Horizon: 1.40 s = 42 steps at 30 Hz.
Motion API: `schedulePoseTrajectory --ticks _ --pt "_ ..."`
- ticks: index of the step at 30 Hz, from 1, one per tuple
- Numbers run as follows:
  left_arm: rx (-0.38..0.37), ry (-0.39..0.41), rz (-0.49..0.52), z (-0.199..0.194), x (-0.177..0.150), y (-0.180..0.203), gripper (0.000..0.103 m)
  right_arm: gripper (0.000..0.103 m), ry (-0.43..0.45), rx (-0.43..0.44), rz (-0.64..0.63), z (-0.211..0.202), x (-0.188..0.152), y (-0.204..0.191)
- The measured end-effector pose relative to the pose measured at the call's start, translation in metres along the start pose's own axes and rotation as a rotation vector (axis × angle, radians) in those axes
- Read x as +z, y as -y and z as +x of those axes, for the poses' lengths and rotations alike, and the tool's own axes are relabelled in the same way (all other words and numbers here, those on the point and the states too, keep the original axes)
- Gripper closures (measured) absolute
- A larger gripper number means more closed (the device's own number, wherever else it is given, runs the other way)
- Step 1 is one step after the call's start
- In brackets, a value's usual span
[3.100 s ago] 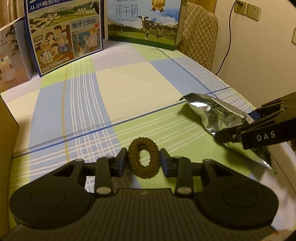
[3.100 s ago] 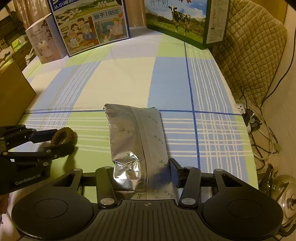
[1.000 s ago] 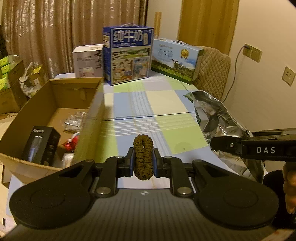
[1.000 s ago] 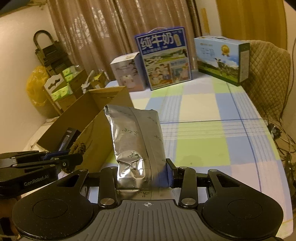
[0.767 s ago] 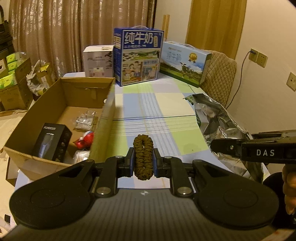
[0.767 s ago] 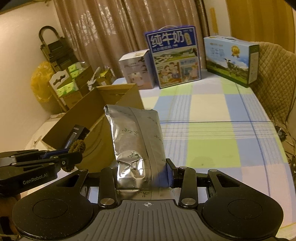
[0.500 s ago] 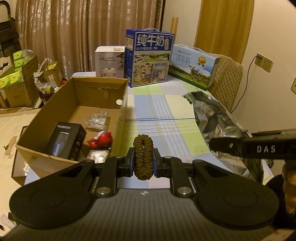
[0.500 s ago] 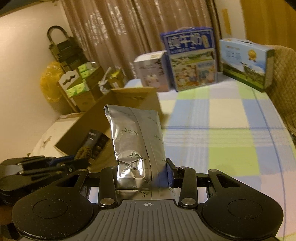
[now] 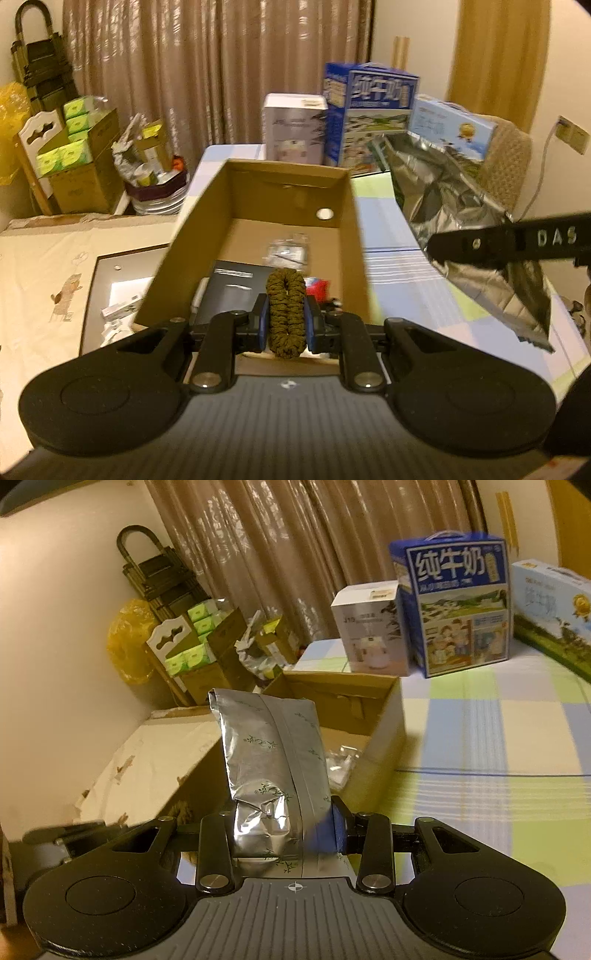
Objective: Organize objects
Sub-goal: 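Carry the hair tie with the left tool while the right tool carries the foil bag to the box, then open the left tool over the box while the right tool releases the foil bag inside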
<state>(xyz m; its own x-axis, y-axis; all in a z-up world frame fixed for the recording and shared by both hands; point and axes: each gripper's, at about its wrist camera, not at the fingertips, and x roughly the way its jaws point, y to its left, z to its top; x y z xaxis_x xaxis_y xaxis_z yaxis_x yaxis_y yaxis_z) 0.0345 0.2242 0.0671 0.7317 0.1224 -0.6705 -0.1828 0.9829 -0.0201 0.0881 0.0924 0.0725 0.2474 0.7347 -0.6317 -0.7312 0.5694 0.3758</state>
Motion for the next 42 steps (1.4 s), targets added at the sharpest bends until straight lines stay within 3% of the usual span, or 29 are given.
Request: schedulePoseTrajectory --ticks 10,12,14,19,26,32,42 --pt "-0.017 -0.030 -0.014 0.045 0.021 -0.036 0.086 0.067 -0.037 -0.028 0.091 0.074 0.039 0.008" --pt "-0.026 -0.034 -0.013 0.056 0.024 -0.037 0.076 0.063 -0.041 -0.004 0.115 0.087 0.043 0.013" --pt "-0.033 -0.037 -0.015 0.066 0.026 -0.038 0.063 0.043 -0.038 0.025 0.137 0.094 0.046 0.017" --pt "-0.029 -0.048 -0.027 0.083 0.023 -0.045 0.057 0.041 -0.022 0.012 0.125 0.096 0.047 0.021" --pt "-0.029 -0.074 -0.055 0.088 0.006 -0.053 0.055 0.041 -0.043 -0.013 0.123 0.084 0.025 0.024" --pt "-0.025 -0.072 -0.064 0.075 0.002 -0.050 0.043 0.041 -0.035 -0.037 0.104 0.053 0.004 0.017" --pt "0.023 -0.044 -0.054 0.027 -0.002 -0.041 0.008 0.040 -0.036 -0.085 0.101 0.001 -0.035 0.005"
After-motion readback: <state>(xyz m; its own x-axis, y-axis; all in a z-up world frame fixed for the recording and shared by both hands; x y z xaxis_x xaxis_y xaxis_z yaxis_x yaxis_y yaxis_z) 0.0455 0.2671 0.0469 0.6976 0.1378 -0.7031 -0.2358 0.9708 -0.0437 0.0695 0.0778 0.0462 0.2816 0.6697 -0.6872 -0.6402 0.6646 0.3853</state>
